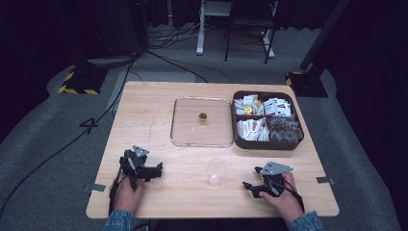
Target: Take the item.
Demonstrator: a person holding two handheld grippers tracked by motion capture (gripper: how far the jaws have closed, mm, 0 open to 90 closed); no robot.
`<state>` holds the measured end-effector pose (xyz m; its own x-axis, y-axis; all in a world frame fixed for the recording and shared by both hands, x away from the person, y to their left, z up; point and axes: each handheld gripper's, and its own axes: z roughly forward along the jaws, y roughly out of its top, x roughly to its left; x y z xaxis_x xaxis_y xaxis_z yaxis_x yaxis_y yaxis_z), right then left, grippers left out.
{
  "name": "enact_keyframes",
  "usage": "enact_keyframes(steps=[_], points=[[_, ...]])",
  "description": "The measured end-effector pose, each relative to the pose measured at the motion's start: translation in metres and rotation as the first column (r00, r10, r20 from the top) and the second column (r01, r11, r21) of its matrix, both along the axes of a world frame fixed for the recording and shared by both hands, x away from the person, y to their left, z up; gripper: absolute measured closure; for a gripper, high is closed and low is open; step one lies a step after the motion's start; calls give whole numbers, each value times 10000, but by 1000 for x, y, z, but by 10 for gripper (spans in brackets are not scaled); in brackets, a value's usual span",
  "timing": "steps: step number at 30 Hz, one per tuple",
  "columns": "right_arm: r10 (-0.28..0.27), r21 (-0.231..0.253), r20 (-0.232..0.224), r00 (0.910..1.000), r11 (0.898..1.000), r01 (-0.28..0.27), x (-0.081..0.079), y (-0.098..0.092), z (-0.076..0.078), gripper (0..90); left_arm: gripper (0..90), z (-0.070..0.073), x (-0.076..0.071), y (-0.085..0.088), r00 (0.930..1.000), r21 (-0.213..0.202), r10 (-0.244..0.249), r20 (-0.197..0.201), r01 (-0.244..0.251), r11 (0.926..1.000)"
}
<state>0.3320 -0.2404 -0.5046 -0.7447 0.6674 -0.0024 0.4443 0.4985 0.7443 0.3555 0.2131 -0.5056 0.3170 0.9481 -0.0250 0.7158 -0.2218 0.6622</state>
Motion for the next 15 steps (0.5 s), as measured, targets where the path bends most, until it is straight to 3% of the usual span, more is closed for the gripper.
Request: enact_keyframes(steps=[15], points=[[-233, -45, 21, 9997, 9997, 233, -3, 2, 0, 219, 0, 0, 0, 0, 10000, 12, 1, -6, -1, 10000]])
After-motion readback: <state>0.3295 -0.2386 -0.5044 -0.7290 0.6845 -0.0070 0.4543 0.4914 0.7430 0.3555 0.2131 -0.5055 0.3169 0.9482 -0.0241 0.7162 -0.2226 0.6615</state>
